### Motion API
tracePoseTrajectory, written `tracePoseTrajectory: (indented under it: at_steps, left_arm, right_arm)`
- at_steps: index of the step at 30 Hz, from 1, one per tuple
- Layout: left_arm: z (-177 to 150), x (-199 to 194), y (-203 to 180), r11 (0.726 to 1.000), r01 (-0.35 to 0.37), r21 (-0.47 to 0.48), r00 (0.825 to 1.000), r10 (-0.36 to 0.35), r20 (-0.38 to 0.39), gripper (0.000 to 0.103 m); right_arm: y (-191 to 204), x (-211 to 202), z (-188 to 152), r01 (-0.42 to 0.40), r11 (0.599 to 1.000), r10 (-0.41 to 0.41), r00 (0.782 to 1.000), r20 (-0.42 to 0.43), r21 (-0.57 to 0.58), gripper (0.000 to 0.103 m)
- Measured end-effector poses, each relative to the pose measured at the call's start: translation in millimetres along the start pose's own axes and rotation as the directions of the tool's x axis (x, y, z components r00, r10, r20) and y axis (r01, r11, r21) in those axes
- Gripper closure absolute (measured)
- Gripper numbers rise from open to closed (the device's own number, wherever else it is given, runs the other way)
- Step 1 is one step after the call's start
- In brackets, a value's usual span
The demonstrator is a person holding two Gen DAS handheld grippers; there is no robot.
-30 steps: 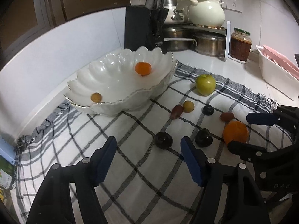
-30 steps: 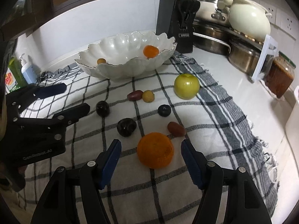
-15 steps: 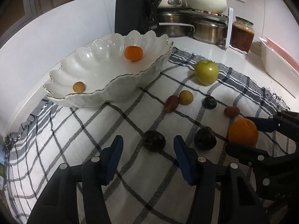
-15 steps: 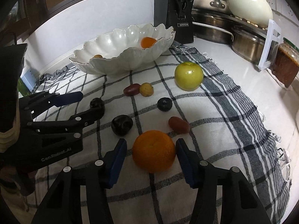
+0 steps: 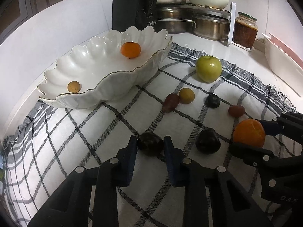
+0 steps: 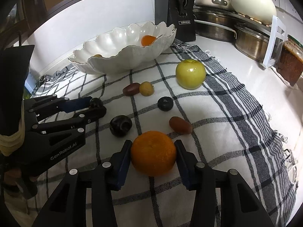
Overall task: Organize fruits
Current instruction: 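Grasp the second orange with the right tool while the left tool grasps a dark plum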
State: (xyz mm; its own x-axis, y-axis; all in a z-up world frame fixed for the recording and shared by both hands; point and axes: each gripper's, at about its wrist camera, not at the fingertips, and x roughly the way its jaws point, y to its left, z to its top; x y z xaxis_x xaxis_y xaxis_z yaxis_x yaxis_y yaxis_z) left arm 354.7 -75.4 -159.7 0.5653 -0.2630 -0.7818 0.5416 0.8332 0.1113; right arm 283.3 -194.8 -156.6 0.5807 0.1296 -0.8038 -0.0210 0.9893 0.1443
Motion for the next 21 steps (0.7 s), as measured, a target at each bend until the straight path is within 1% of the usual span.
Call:
tracePoseTrajectory:
  at_steps: [11,15,21]
  left_arm:
    - [0,-16,-1,1.000,0.022,-0.017,1.000,-0.022,0.022,0.075]
    - [-1,-23,-2,0.999,0.025,-0.028,0.999,-0.024,0.027,0.075]
    - [0,-38,1,0.998,0.012,-0.054,0.998,-0.009,0.055,0.075]
  right_arm:
    - [-3,-3,0,-0.024,0.999,0.024,1.000,0.000,0.025,0.058]
    - [-1,-8,1,-0.028,0.999,0.028,0.999,0.016,0.016,0.058]
    - [3,-19,7,-0.032,0.999,0.032,0.998,0.052,0.000,0.058]
